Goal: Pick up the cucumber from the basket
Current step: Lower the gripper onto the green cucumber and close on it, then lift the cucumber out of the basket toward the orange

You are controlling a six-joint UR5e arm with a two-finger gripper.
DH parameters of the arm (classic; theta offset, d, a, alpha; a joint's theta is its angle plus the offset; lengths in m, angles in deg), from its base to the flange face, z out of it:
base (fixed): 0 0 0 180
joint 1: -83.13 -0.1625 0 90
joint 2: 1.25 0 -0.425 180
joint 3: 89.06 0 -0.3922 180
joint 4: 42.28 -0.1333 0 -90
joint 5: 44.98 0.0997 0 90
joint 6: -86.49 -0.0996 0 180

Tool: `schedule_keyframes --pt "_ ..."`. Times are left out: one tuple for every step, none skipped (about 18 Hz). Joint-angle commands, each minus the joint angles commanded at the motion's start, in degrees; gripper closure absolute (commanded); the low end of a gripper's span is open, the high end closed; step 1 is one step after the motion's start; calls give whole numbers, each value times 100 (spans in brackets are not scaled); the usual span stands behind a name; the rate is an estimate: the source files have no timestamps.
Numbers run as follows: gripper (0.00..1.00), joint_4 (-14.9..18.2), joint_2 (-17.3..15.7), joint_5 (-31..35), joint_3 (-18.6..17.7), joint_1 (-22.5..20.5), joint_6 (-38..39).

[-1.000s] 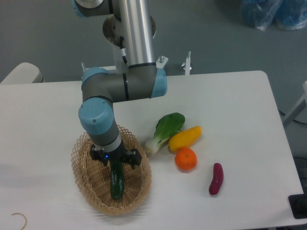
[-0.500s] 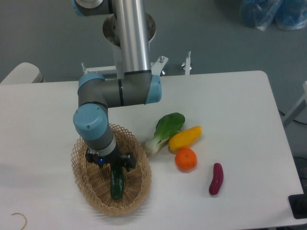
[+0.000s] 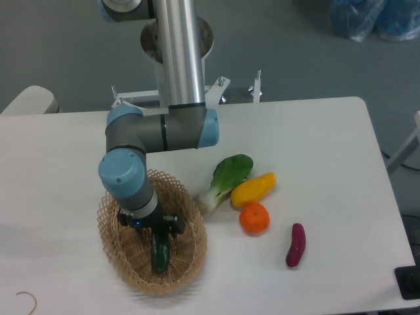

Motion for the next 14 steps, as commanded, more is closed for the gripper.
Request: schedule_keyframes --pt "62 0 0 0 26 0 -17" --pt "64 0 0 0 26 0 -70" --pt "66 0 0 0 35 0 -88" --pt "68 0 0 0 35 0 -88" --pt "68 0 0 0 44 0 -88" --pt "68 9 0 0 70 0 -97" --pt "69 9 0 0 88 0 -114" --pt "69 9 -9 0 140 -9 -201" --pt "69 9 -26 0 175 -9 -307" --pt "69 9 -52 0 245 -9 -421" --pt "69 9 -79 9 324 -9 -526" --pt "69 52 -114 0 412 -17 -614" --pt "69 70 -158 0 491 -35 -659" --pt "69 114 -202 -9 605 -70 -711"
